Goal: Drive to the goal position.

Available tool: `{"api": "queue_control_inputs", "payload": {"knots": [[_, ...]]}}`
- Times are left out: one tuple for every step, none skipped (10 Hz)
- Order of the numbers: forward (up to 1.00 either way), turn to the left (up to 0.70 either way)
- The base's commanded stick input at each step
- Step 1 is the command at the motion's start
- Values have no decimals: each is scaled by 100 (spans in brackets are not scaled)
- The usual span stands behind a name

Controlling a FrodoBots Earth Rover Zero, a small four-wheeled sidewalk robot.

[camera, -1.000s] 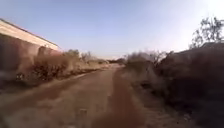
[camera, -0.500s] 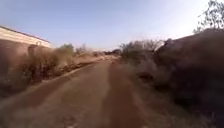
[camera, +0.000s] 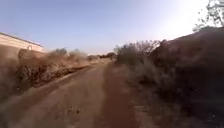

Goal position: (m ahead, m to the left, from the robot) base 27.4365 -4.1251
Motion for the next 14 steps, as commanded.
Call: {"api": "queue_control_inputs", "payload": {"knots": [[70, 0], [70, 0], [70, 0], [70, 0], [70, 0], [70, 0], [70, 0], [70, 0], [70, 0], [70, 12], [70, 27], [70, 28], [70, 11], [70, 0]]}}
